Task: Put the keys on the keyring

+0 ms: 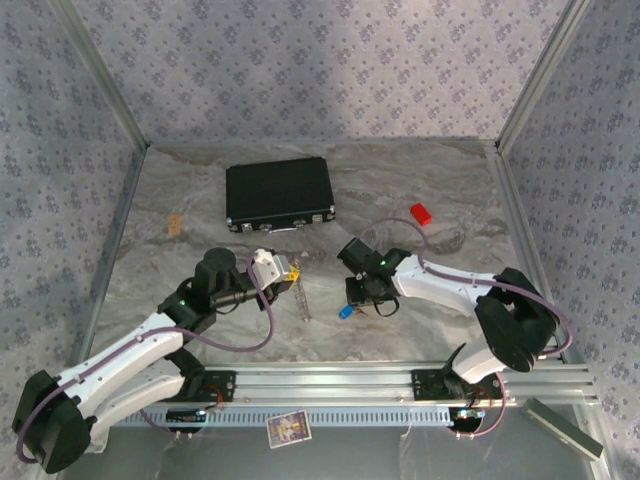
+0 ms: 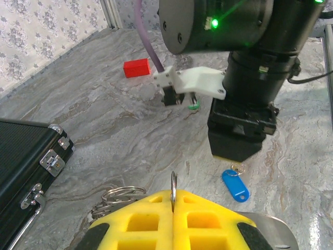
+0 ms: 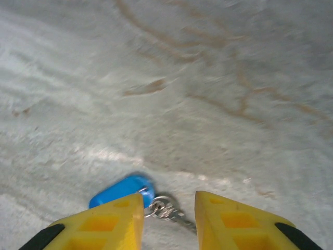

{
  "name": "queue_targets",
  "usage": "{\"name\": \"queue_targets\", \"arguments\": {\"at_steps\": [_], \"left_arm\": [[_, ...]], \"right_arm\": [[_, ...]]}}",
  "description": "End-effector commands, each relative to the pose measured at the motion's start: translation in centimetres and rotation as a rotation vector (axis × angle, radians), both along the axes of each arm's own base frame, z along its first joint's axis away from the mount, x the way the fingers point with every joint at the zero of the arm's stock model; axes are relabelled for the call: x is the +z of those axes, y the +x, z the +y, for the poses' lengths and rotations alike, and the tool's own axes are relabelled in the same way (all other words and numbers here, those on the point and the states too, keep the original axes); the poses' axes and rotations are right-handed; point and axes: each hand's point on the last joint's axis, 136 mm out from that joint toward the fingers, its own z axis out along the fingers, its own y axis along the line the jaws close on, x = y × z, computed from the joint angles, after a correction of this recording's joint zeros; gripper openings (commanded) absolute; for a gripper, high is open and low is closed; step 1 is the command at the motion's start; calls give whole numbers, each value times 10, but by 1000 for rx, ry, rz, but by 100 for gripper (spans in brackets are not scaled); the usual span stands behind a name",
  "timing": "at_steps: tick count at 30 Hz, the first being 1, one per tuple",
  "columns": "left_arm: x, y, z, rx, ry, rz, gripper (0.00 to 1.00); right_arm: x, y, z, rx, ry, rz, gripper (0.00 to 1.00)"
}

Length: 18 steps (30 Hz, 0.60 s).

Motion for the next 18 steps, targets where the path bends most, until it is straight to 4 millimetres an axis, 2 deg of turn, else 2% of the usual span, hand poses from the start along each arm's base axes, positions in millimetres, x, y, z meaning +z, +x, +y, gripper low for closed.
{"name": "queue_targets", "arguments": {"at_steps": [1, 7, 12, 18], "left_arm": [[29, 2, -4, -12, -44, -72, 0], [29, 1, -3, -11, -44, -72, 0], [29, 0, -2, -9, -43, -74, 0], [29, 0, -1, -9, -41, -76, 0]], "right_arm": [[-2, -8, 4, 44, -45, 29, 33], [-8, -14, 13, 148, -136, 47, 33], [-12, -18, 9, 178, -219, 58, 33], [-16, -21, 10, 188, -228, 78, 32]]}}
